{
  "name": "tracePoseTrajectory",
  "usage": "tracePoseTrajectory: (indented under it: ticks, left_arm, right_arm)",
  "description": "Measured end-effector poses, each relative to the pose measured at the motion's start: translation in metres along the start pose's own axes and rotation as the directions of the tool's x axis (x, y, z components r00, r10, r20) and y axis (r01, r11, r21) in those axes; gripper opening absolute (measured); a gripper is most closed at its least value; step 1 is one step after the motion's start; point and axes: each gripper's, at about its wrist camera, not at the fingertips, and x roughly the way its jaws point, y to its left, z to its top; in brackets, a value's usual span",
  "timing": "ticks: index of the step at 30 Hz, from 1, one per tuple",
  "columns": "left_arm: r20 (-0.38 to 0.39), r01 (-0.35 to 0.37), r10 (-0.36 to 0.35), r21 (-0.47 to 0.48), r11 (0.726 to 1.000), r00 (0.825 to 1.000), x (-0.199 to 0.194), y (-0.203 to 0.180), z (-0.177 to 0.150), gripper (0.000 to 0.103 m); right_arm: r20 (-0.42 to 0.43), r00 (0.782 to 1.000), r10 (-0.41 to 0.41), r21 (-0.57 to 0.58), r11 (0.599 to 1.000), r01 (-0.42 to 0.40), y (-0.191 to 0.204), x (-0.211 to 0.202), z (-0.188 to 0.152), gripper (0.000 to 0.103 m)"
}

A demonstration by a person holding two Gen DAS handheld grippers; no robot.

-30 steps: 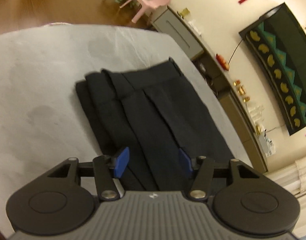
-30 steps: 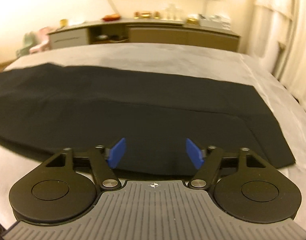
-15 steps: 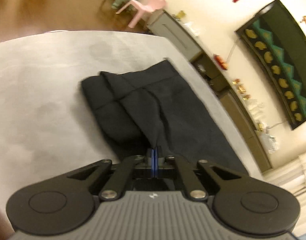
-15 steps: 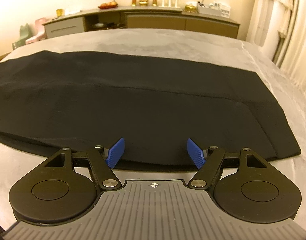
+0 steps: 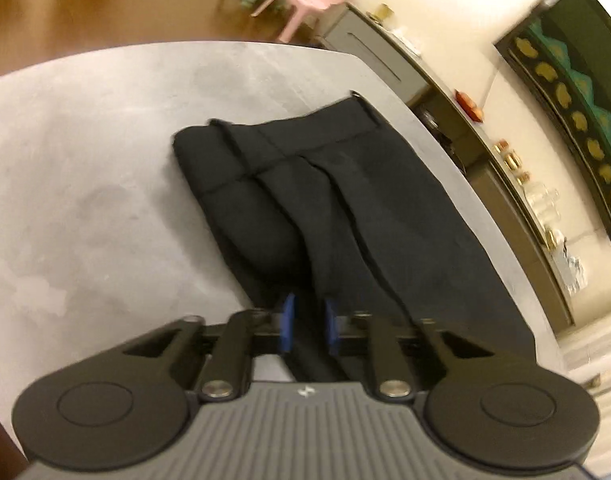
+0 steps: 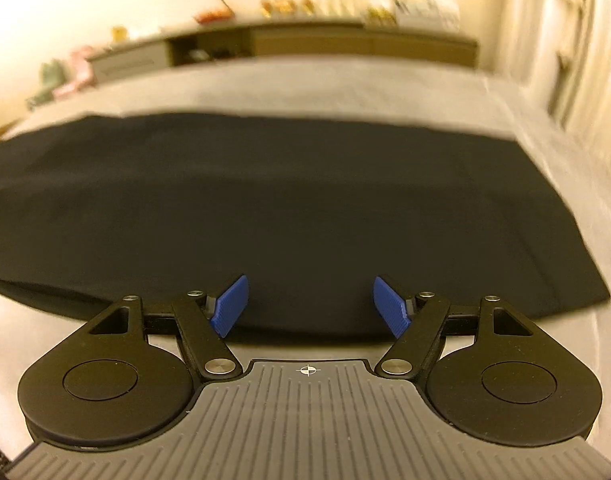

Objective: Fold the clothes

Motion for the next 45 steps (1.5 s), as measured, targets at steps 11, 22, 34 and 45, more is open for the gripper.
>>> tracePoseTrajectory:
  ticks: [11, 22, 34, 45]
  left_arm:
    - [0.03, 0.052, -0.058, 0.175, 0.983, 0.998, -0.011, -0.04, -0.011, 0.042]
    - [-0.003, 0.041, -0.041, 0.039, 0.998, 0.999, -0.026, -0.024, -0.005, 0.038]
    - [-0.008, 0.049, -0.049, 0.034, 0.998, 0.999, 0.061, -0.103, 0.076, 0.05]
    - [-0.057, 0.029, -0.036, -0.133, 0.991, 0.998, 0.102, -0.084, 0.076, 0.053]
  right_arm:
    - [0.047, 0.998, -0.034, 0.052, 0.998, 0.031, -0.029, -0.005, -0.001, 0.073]
    - [-0.009, 0.997, -0.079, 0.122, 0.989, 0.08, -0.042, -0.003, 0.001, 0.078]
    - [0.096, 0.936, 0.338, -0.086, 0.94, -0.33, 0.103, -0.004, 0.111, 0.081]
    - [-0.155, 0.781, 0.605, -0.519, 0.623, -0.585, 0.424, 0.14, 0.2, 0.089]
